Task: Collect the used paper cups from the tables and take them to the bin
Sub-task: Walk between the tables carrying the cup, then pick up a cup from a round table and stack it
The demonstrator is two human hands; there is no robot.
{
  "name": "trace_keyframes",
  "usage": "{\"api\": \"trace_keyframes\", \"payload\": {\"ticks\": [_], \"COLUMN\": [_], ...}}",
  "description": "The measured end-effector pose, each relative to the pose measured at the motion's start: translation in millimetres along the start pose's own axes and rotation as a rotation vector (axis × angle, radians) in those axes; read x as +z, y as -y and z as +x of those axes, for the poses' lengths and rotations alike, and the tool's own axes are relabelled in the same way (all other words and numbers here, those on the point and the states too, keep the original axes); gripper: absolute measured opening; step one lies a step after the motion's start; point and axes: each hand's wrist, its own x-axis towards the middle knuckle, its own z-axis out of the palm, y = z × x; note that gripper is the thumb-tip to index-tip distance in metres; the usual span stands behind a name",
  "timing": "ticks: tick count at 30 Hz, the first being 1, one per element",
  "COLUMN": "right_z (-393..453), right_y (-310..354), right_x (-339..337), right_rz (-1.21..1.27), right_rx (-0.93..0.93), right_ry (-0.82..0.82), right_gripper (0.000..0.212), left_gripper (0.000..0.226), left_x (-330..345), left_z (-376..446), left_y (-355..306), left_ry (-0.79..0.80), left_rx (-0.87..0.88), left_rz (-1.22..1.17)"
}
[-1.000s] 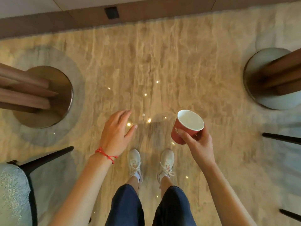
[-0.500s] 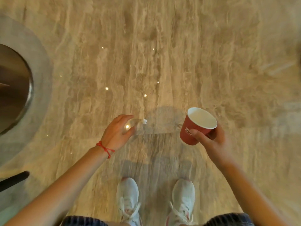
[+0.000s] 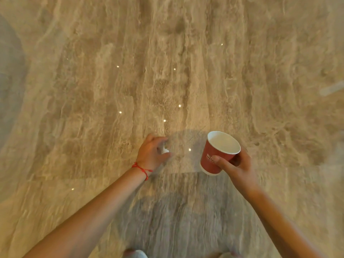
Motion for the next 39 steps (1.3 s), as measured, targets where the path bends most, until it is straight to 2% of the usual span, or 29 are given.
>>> {"api": "trace_keyframes", "payload": {"ticks": [3, 7, 9, 12, 16, 23, 28, 39], "right_z": [5, 3, 3, 8, 8, -42, -92, -203], "right_y": [1, -1, -6, -7, 14, 98, 171, 373], "right_x": [-1, -3, -4, -6, -7, -17, -34, -70], "right_rz": [0.005, 0.021, 0.013, 0.007, 0.047, 0.040, 0.069, 0.140], "right_rx": [-0.003, -0.009, -0.013, -0.027, -0.042, -0.007, 0.052, 0.077], "right_ry": [-0.010, -0.024, -0.030, -0.054, -0.082, -0.059, -0.064, -0.119], "right_gripper": [0.057, 0.054, 0.051, 0.048, 0.051, 0.048, 0.059, 0.041], "left_gripper": [0.031, 0.017, 0.012, 0.012, 0.014, 0.019, 0.007, 0.003], "left_x": [9, 14, 14, 8, -15, -82, -136, -260], "left_z": [4, 0, -3, -3, -12, -66, -103, -186], "left_y": [0, 4, 3, -7, -34, -122, -187, -371], "left_ry": [-0.010, -0.085, -0.160, -0.212, -0.214, -0.204, -0.210, -0.148], "left_rx": [0.078, 0.014, -0.129, -0.445, -0.607, -0.652, -0.716, -0.715], "left_rz": [0.090, 0.085, -0.114, -0.550, -0.840, -1.008, -1.064, -1.029]}}
